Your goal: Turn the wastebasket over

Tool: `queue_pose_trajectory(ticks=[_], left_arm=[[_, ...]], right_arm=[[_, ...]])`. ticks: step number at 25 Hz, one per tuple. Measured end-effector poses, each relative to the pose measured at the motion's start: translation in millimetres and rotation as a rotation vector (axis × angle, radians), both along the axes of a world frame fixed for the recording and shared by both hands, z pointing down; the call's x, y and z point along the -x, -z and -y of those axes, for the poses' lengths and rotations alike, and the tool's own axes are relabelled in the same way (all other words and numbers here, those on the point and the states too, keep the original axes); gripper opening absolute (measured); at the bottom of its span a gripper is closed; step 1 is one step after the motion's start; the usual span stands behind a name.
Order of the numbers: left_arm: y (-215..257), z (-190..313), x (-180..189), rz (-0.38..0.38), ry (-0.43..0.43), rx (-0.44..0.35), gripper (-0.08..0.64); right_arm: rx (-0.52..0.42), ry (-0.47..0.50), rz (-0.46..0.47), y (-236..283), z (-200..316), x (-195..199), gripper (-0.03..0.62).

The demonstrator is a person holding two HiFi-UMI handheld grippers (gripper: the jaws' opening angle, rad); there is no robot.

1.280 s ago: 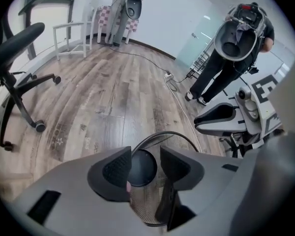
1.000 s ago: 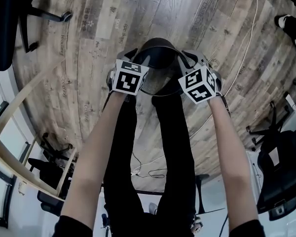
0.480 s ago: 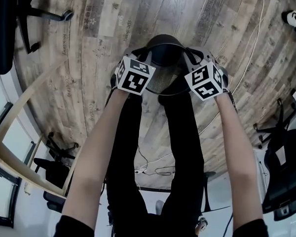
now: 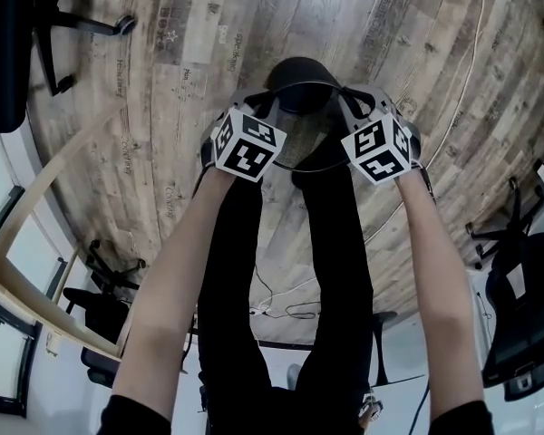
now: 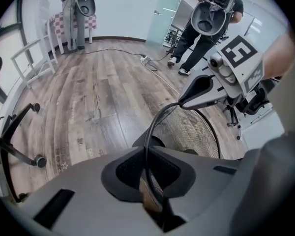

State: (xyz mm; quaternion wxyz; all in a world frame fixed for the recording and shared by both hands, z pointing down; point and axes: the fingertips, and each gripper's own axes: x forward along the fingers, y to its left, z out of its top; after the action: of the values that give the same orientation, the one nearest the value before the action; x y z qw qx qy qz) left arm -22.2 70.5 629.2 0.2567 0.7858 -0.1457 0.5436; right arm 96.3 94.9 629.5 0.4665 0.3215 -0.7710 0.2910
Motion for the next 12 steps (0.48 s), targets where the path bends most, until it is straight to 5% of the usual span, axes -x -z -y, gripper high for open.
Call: queue_pose_trajectory(ticks=[12], left_arm=[[36, 34, -7, -0.019, -0.045, -0.104, 0.043]], right_arm=[[-0.084, 0.021, -0.034, 29, 32, -7, 0.049]])
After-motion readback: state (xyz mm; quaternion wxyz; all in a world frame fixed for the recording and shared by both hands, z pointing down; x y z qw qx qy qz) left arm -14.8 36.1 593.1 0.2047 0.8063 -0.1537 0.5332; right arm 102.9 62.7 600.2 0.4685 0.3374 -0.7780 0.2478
